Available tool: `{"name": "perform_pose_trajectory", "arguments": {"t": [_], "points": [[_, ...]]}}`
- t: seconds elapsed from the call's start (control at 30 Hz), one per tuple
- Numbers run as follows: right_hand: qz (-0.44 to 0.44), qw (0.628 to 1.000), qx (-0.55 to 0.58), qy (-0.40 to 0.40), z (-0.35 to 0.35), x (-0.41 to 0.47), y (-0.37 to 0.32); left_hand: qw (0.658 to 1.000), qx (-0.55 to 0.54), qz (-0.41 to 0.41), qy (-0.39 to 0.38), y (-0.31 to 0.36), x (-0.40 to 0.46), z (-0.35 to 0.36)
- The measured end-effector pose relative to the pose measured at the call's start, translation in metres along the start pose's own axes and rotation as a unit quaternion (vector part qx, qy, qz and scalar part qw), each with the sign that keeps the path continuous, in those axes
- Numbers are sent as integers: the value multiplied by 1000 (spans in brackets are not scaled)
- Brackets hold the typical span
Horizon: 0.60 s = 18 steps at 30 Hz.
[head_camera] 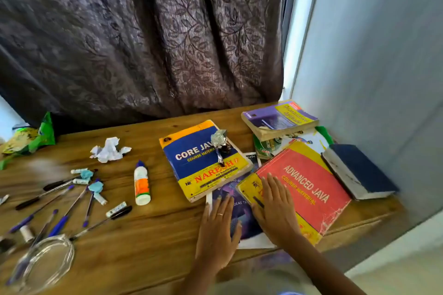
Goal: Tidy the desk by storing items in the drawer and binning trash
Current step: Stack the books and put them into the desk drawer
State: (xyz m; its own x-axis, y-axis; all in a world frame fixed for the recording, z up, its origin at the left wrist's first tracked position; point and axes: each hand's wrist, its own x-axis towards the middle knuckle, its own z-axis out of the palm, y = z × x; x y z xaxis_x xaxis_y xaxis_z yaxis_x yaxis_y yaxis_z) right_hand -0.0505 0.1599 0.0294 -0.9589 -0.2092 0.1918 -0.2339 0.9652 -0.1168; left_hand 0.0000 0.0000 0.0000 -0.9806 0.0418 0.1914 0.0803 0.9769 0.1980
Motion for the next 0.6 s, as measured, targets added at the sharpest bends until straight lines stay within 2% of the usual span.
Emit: {"name": "perform_pose_trajectory", "arguments": {"t": [0.1, 0.43, 0.6], "points": [[30, 998, 5, -51, 13, -3, -1, 1000, -21, -4, -20, -3, 0, 1], [72, 993, 6, -91, 10, -9, -7, 995, -88, 8, -40, -7, -2, 2], [88, 993, 16, -82, 6, -11, -14, 992, -110, 17, -56, -10, -3, 3]]}}
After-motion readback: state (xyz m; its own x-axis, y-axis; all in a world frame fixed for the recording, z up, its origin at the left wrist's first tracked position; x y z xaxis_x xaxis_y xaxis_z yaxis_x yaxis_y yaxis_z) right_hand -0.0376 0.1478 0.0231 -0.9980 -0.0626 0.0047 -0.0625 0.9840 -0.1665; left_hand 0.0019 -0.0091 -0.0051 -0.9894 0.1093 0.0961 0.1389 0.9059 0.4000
